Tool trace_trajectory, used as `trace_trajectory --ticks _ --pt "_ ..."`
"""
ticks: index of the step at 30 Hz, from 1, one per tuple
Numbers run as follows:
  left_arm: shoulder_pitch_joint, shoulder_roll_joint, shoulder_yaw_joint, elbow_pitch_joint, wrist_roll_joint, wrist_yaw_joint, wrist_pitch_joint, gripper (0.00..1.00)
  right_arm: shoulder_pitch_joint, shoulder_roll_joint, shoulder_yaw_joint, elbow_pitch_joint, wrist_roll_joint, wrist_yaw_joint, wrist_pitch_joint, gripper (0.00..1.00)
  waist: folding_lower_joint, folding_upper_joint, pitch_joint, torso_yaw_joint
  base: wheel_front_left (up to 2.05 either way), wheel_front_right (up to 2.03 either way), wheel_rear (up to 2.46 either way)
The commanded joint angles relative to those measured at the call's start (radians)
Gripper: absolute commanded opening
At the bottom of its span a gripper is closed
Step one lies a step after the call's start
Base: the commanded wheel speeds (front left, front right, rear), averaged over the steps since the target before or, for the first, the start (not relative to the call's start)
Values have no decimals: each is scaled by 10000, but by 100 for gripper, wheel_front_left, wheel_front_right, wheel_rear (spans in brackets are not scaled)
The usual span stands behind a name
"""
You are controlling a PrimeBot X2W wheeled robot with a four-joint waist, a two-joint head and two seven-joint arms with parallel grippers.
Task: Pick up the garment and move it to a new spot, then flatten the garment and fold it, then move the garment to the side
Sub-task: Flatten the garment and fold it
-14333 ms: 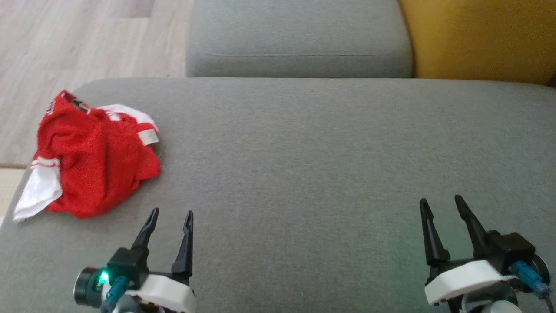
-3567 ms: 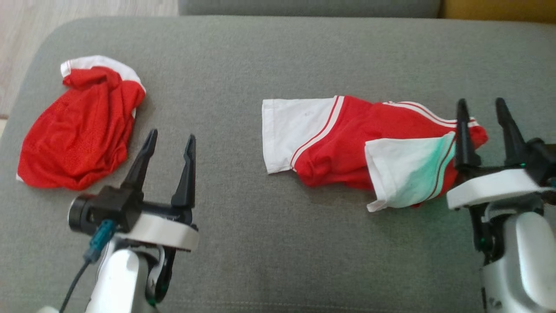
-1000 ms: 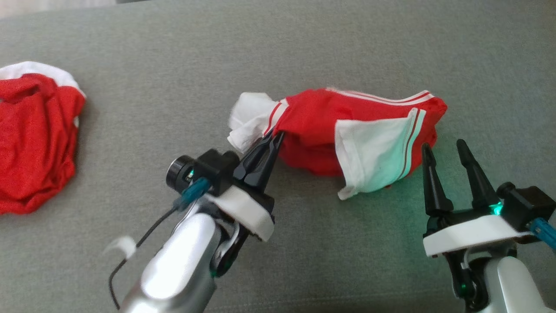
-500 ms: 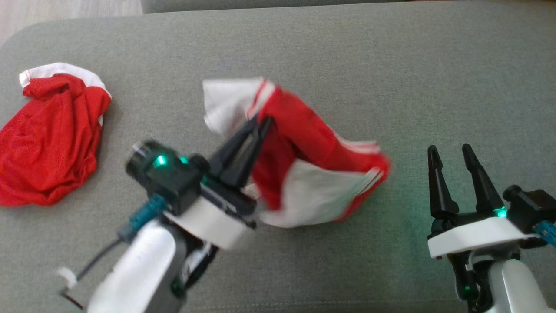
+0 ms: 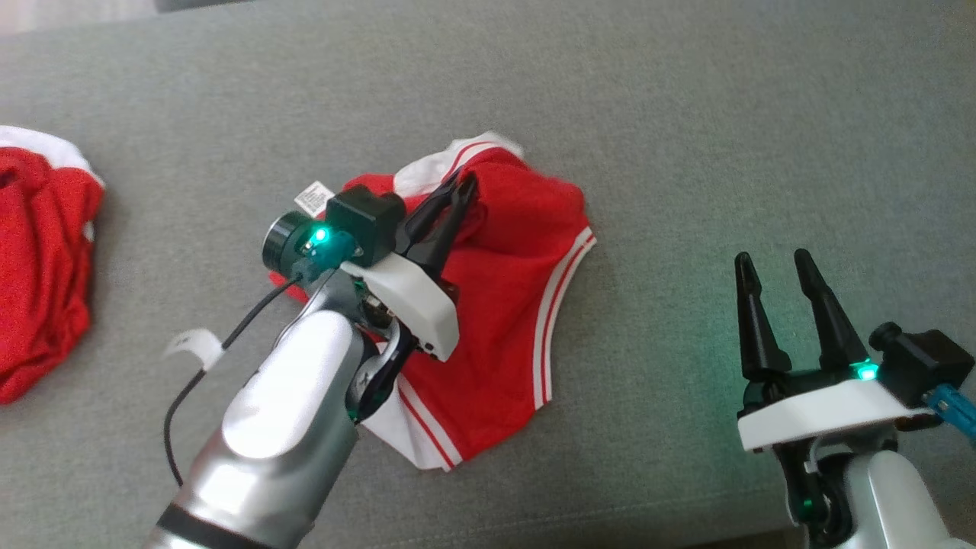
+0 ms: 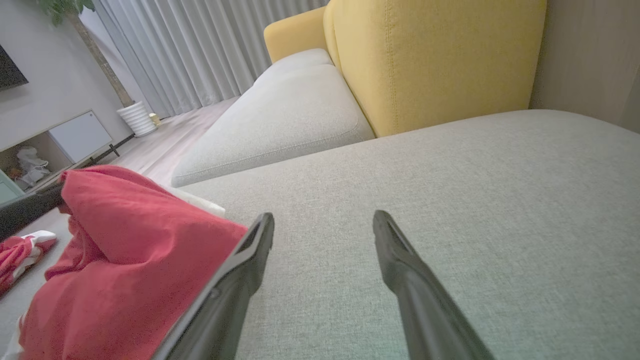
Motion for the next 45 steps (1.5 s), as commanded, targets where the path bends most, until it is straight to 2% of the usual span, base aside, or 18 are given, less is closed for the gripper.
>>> trace_trajectory --ticks 1,4,5,6,9,13,21,25,33,45 --pt "-628 24 304 188 -74 -58 -235 0 -393 -37 259 -276 44 73 -97 100 0 0 197 -183 0 0 0" --pt "-820 -115 276 1261 -231 -140 -519 3 -407 -37 250 -242 19 73 -120 100 0 0 268 -204 0 0 0" --pt "-865 -147 274 1520 -255 -139 -632 80 -405 -37 245 -235 -7 73 -117 100 0 0 278 -176 0 0 0" --pt "-901 -178 264 1692 -282 -161 -793 100 -405 -37 249 -229 -54 73 -107 100 0 0 279 -129 0 0 0" --pt "-837 -203 230 1884 -199 -109 -1217 100 -431 -37 311 -219 -266 73 -76 100 0 0 189 71 0 0 0" --pt "-310 -43 388 1408 35 329 -1545 100 -415 -37 373 -243 -504 73 -18 100 0 0 -42 438 0 0 0" --pt "1652 548 1669 -1247 433 1450 -1627 100 -292 -37 507 -289 -902 73 161 100 0 0 -543 1138 0 0 0" --pt "2648 739 2436 -2350 611 1786 -1629 100 -191 -37 466 -292 -1163 73 223 100 0 0 -788 1396 0 0 0" --pt "4040 1048 3242 -3091 931 1739 -1630 100 147 -37 413 -432 -1562 73 456 100 0 0 -1262 1668 0 0 0" --pt "4606 991 3488 -3067 1094 1491 -1630 100 519 -37 335 -741 -1543 73 713 100 0 0 -1464 1650 0 0 0"
